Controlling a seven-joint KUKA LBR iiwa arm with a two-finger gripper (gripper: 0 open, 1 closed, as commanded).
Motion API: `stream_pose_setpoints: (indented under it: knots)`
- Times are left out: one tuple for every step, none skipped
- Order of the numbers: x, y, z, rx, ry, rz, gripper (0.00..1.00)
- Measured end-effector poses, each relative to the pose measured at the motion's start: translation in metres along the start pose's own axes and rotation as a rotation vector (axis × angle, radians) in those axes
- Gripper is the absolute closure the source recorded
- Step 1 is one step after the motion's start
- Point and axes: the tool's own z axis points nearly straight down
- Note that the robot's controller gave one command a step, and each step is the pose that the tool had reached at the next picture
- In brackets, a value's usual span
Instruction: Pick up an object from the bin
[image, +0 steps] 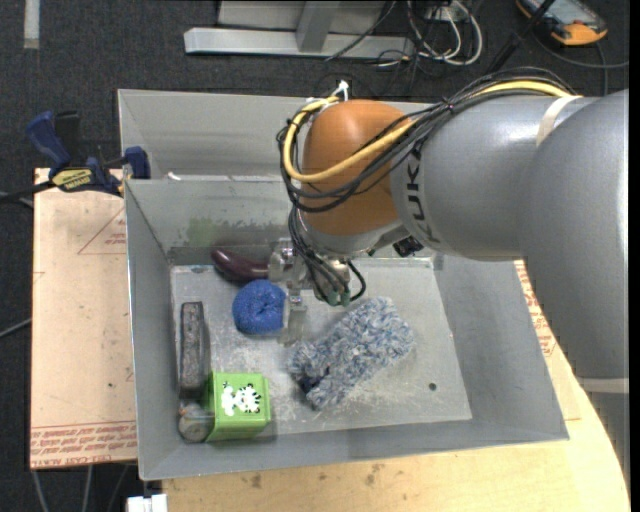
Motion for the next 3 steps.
stream_pose_setpoints:
  knots:
    - [-0.001, -0.001, -0.005, -0.001, -0.006, 0.003, 0.0]
    - [-0.013, 0.0, 0.053, -0.001, -0.013, -0.03, 0.0]
    - [-0.011, -0.001, 0.064, 0.0, 0.002, -0.011, 0.0]
